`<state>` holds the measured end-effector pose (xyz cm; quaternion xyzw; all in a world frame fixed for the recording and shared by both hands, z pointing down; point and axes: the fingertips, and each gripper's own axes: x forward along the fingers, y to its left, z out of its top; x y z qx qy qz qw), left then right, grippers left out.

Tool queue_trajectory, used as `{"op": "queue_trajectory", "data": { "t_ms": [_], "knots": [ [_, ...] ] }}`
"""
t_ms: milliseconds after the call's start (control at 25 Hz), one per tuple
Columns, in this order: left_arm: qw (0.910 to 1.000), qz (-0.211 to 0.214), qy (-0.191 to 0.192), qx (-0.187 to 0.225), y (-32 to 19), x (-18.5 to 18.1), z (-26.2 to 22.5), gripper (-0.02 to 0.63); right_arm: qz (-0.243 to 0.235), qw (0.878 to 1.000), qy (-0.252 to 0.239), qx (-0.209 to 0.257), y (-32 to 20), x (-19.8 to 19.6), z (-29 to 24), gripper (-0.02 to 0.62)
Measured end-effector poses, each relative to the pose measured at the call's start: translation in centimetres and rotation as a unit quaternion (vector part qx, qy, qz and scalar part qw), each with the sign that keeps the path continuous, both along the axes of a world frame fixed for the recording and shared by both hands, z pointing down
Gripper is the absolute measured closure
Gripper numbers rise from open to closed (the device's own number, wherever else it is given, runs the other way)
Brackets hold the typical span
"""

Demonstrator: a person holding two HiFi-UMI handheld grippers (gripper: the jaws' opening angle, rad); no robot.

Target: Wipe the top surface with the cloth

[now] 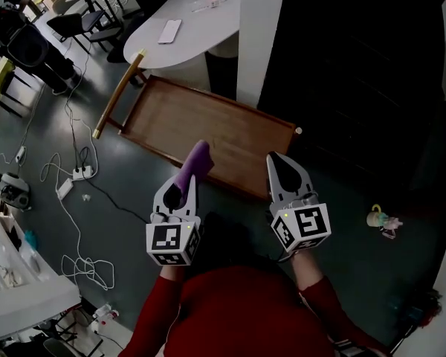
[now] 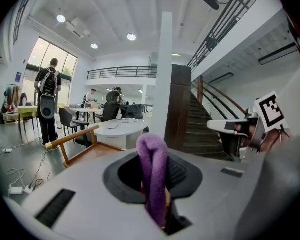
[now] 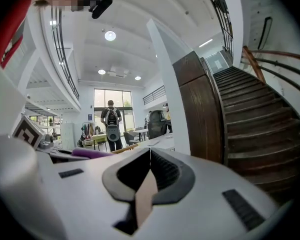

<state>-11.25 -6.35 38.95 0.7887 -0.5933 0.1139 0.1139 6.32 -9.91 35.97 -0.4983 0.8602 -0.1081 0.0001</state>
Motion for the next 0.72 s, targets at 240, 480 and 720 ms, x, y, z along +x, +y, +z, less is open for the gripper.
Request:
{"op": "queue_trajectory", "data": {
  "t_ms": [240, 480, 720],
  "knots": [
    [0.9998, 0.020, -0.001, -0.005, -3.6, -0.8, 0.1, 0.543, 0.022, 1.000, 0.003, -0.002, -3.0, -0.7, -0.2, 0.583],
    [0.9987, 0.049, 0.008, -0.009, -6.1, -2.1, 0.3, 0.541, 0.055, 0.998, 0.007, -0.011, -4.9, -1.8, 0.1, 0.583],
    [0.9962, 0.085, 0.016, -0.011, -7.8, -3.1, 0.6, 0.542, 0.095, 0.995, 0.020, -0.010, -5.4, -2.4, -0.1, 0.583]
  ]
}}
